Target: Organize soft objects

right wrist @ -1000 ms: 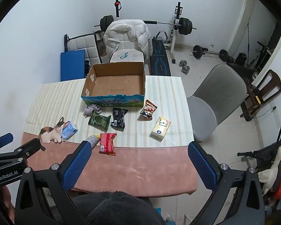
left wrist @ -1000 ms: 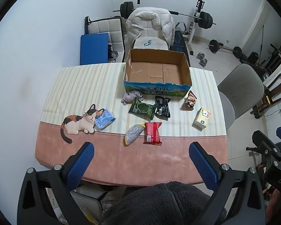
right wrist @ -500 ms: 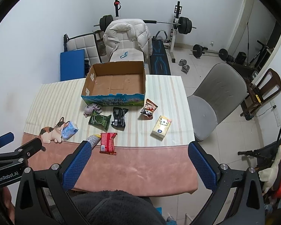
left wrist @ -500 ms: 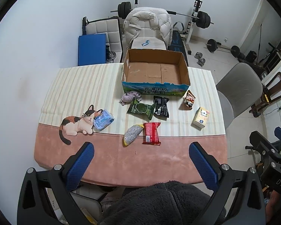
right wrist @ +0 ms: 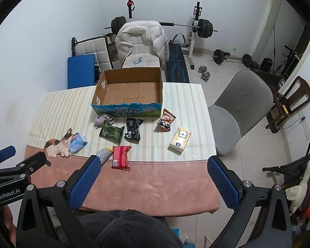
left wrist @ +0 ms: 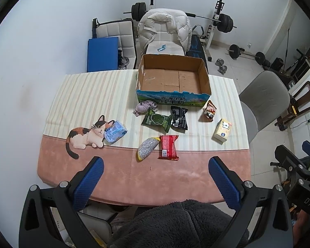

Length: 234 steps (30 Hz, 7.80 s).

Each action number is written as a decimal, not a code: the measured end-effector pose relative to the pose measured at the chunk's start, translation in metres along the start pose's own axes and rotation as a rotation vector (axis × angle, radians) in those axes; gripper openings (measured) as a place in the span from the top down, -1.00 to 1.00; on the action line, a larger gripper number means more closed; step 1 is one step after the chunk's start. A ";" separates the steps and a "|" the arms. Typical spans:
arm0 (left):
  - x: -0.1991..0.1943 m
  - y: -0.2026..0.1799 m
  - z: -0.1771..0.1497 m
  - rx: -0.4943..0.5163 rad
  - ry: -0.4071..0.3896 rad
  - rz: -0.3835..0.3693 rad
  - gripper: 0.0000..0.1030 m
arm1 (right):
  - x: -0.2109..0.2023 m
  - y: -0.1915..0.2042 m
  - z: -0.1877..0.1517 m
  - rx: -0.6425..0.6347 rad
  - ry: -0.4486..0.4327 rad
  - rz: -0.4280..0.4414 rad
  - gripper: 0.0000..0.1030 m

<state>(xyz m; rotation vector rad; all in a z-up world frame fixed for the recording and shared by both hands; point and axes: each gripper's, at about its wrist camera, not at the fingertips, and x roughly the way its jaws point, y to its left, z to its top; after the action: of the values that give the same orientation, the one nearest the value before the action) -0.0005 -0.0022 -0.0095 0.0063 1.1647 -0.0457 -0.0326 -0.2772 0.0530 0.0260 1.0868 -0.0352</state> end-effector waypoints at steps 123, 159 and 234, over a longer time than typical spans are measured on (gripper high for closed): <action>0.241 -0.123 0.120 -0.044 0.298 -0.155 0.18 | 0.356 -0.072 0.054 0.128 0.385 0.399 -0.26; 0.543 -0.084 0.359 0.049 0.612 -0.263 0.16 | 0.620 0.063 0.276 -0.036 0.486 0.149 -0.27; 0.473 0.002 0.071 -0.006 0.577 0.108 -0.08 | 0.554 0.108 0.036 0.127 0.535 0.168 -0.38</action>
<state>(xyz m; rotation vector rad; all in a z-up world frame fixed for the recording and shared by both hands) 0.2514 -0.0178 -0.4155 0.0816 1.7392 0.0603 0.2608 -0.1799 -0.4200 0.2523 1.6123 0.0580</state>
